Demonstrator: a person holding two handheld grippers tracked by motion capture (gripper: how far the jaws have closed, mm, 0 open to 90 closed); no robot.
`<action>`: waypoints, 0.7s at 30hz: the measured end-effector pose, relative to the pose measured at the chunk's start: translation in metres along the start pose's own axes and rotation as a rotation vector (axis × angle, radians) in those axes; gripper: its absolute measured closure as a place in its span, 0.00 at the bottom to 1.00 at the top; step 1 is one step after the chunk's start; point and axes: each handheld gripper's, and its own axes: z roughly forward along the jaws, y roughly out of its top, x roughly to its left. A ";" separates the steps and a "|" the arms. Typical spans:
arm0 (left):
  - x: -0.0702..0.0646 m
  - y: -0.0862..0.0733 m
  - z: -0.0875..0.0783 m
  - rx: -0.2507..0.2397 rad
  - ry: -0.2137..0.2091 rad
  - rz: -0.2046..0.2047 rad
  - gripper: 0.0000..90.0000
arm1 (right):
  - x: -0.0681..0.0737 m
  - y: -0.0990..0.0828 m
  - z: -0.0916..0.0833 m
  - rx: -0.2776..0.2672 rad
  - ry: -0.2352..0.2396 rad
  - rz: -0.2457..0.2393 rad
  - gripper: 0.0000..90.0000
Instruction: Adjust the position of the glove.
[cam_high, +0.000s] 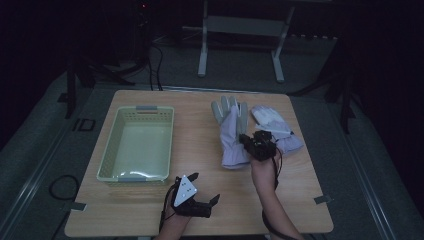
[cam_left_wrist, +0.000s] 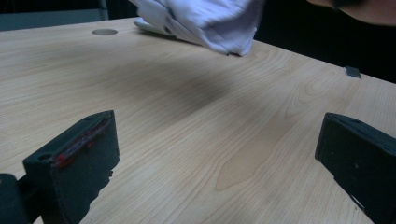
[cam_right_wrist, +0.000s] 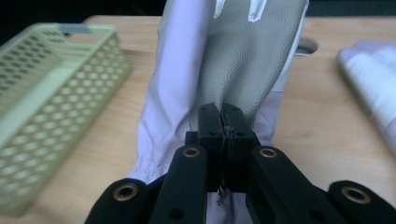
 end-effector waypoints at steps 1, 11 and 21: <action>0.000 0.000 0.000 -0.003 0.000 0.001 0.00 | 0.004 -0.013 -0.007 -0.007 -0.005 0.027 0.98; 0.000 0.000 0.000 -0.004 -0.003 0.004 0.00 | 0.007 -0.067 -0.001 0.040 -0.014 0.144 0.98; 0.000 0.000 0.000 -0.003 -0.004 0.001 0.00 | -0.004 -0.090 0.026 0.120 -0.046 0.153 0.93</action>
